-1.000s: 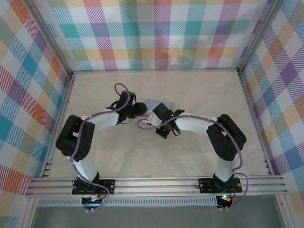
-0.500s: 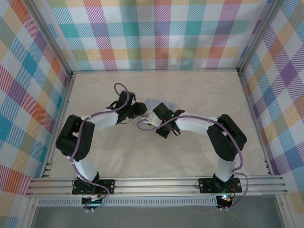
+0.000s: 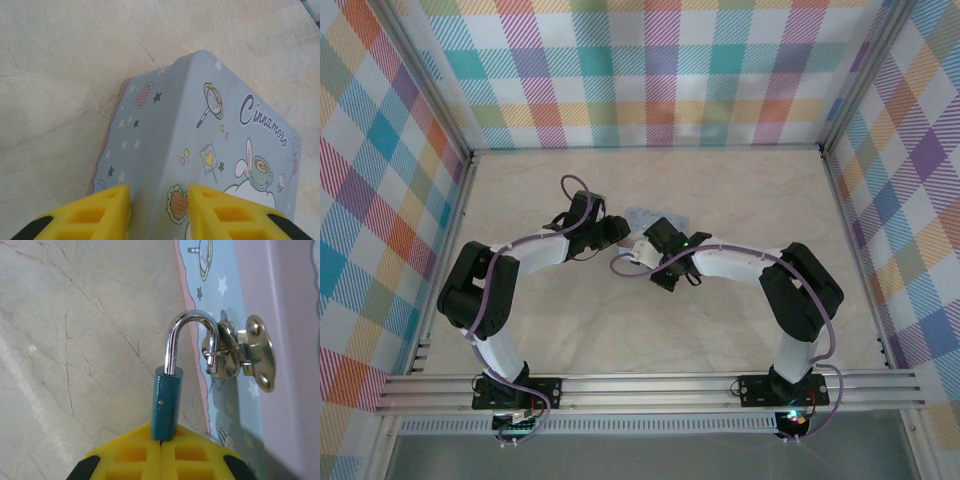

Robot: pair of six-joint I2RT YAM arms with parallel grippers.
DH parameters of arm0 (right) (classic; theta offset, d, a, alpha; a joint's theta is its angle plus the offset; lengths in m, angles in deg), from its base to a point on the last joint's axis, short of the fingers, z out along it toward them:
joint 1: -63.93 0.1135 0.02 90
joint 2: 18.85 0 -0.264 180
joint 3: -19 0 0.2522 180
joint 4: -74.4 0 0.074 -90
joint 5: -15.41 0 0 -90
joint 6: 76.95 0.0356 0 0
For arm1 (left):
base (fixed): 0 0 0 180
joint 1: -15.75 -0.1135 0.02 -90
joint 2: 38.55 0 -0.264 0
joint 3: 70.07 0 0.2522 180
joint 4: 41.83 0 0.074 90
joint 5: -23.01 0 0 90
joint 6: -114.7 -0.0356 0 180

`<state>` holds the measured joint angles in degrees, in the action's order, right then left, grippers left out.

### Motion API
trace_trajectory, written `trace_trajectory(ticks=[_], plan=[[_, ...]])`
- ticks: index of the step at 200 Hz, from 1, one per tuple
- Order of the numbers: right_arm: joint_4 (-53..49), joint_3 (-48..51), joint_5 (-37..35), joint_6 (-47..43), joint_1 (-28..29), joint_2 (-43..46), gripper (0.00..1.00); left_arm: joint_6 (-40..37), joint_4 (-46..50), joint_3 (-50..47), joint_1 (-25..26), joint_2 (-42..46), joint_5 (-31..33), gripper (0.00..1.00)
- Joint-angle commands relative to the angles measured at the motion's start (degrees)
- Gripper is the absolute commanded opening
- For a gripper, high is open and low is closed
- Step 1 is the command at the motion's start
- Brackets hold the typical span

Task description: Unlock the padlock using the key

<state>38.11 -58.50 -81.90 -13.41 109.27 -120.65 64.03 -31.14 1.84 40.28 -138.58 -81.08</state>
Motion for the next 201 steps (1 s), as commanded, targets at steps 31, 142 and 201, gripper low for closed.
trace_trajectory(ticks=[31, 142, 201], plan=[[1.6, 0.3, 0.5, -4.2, 0.0, 1.8, 0.02, -1.1, 1.8, 1.2, -1.0, -1.2, -1.0, 0.35], [0.7, 1.6, 0.3, -4.7, 0.1, 2.4, 0.02, -1.4, 2.3, 1.5, -1.0, -1.3, -0.8, 0.35], [1.9, 0.6, 1.2, -6.7, 0.2, 2.3, 0.02, -1.3, 1.9, 1.6, -1.0, -1.4, -1.2, 0.35]])
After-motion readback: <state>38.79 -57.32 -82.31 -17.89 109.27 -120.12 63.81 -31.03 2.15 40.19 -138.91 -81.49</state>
